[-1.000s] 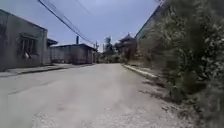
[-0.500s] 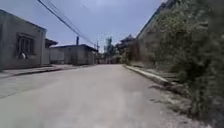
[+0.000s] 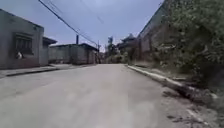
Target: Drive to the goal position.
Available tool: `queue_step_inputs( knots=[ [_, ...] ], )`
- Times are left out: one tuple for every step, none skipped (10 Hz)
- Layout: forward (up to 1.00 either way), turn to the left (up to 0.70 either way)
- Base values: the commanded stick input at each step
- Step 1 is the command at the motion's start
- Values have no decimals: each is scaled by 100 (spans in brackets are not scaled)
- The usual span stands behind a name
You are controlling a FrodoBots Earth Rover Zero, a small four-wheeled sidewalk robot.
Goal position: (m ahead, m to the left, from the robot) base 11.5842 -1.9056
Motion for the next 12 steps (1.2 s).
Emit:
queue_step_inputs(
  knots=[
    [100,-14],
    [100,3],
    [100,3],
    [100,3],
    [100,3],
    [100,3],
    [100,3],
    [100,3],
    [100,3],
    [100,3],
    [100,3],
    [100,3]
  ],
)
